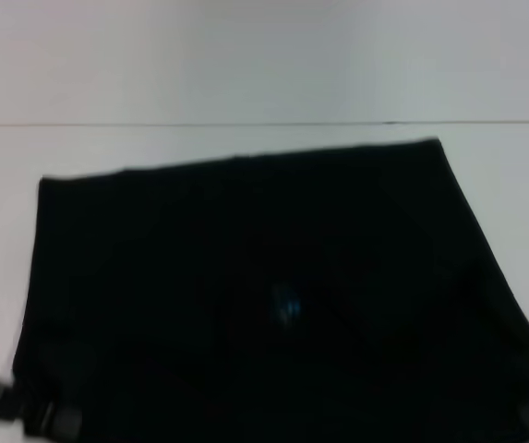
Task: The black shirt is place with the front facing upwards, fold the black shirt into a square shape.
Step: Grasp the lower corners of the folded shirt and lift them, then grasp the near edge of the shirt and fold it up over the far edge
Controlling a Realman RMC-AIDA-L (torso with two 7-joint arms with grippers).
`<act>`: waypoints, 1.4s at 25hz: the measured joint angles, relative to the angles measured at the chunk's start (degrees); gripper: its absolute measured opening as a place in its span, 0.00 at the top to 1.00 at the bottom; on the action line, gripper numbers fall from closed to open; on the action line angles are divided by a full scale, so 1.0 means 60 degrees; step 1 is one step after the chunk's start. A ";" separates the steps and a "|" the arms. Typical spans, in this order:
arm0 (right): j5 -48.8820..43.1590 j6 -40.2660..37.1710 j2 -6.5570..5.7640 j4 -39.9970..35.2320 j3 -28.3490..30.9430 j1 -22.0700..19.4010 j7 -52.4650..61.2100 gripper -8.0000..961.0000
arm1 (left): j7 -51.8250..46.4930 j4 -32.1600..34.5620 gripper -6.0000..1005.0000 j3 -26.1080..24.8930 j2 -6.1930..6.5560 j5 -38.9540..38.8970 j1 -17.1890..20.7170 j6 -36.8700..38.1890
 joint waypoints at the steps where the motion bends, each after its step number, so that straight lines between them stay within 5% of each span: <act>1: -0.0067 -0.0368 0.0024 0.0026 -0.0005 -0.0110 -0.0257 0.92 | 0.0032 -0.0004 0.89 0.0012 -0.0010 0.0153 0.0008 0.0233; 7: -0.0121 -0.0603 0.0168 0.0192 0.0388 -0.0323 -0.0958 0.92 | 0.0118 -0.0155 0.88 0.0082 -0.0156 0.0525 -0.0040 0.0356; 11: 0.0187 -0.0114 0.0021 0.0438 0.1676 -0.0034 -0.0770 0.92 | -0.0043 -0.0093 0.88 -0.1088 -0.0149 0.0484 -0.0410 -0.0197; 16: 0.1173 0.1326 -0.0211 0.0913 0.3306 0.0310 -0.0152 0.92 | -0.0981 -0.0070 0.87 -0.2836 -0.0091 0.0476 -0.0855 -0.2111; 20: 0.2262 0.3178 -0.0254 0.1628 0.3515 0.0459 -0.0125 0.92 | -0.1360 -0.0118 0.87 -0.3649 -0.0156 0.0121 -0.0959 -0.4109; 27: 0.3827 0.5605 0.0378 0.2083 0.3432 0.0717 -0.1204 0.93 | -0.0846 -0.0147 0.86 -0.3783 -0.0671 -0.1171 -0.0871 -0.6010; 35: 0.3920 0.7659 0.0949 0.2188 0.3319 0.1354 -0.1998 0.93 | -0.0305 -0.0158 0.84 -0.3742 -0.1228 -0.1466 -0.0991 -0.7693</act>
